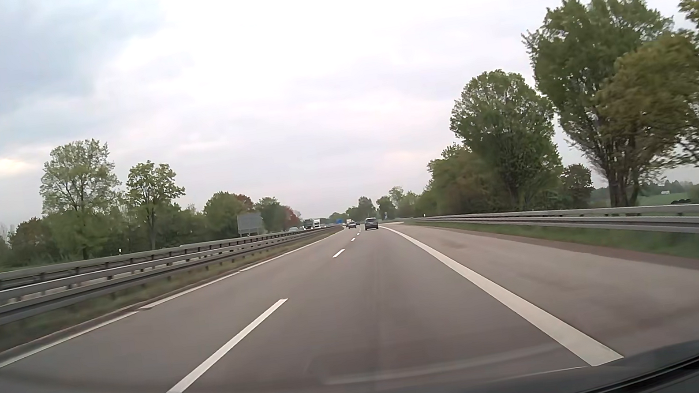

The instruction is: Follow the waypoints while adhering to traffic rules and regulations

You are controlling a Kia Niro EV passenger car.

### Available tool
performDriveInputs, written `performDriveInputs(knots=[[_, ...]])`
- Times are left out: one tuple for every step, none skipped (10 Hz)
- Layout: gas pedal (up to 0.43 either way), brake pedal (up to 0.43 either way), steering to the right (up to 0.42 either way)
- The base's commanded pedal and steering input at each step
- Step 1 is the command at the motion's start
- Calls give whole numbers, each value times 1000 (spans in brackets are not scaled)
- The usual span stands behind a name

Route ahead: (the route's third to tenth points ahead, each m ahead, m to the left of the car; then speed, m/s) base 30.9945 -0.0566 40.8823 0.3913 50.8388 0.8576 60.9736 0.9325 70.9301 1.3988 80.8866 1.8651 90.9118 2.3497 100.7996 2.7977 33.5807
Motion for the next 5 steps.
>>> performDriveInputs(knots=[[248, 0, -4], [248, 0, -4], [248, 0, -4], [248, 0, -5], [248, 0, -5]])
